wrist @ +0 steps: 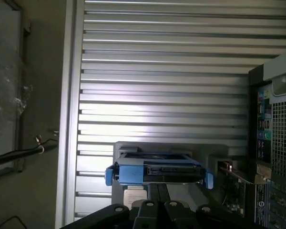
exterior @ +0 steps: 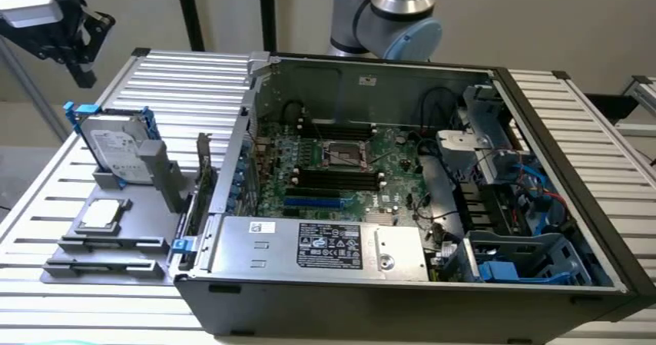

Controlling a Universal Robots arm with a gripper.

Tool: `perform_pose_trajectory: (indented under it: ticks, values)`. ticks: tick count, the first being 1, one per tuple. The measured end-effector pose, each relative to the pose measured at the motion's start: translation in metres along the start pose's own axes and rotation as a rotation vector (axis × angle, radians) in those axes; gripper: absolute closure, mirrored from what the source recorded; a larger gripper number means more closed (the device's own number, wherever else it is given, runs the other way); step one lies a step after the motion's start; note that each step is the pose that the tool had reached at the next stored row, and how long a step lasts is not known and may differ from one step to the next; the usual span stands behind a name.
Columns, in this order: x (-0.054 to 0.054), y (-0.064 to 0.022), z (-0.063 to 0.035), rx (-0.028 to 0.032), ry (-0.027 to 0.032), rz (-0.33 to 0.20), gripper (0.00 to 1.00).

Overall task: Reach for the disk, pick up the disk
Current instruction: 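Pick up the disk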

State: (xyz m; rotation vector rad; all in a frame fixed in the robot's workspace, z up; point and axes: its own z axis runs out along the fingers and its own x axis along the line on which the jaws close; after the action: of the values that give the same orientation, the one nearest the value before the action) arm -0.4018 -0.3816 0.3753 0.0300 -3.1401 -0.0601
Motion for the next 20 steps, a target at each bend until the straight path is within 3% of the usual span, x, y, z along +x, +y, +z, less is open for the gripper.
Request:
perform_pose_trajectory:
  ticks: [4, 11, 20]
  values:
    - [0.016, 0.0035, 0.0011, 0.0001, -0.0001, 0.000, 0.89]
    - [0.015, 0.0037, 0.0010, 0.0001, 0.0004, -0.010, 0.89]
    - [0.014, 0.0037, 0.0010, 0.0000, 0.0060, -0.154, 0.89]
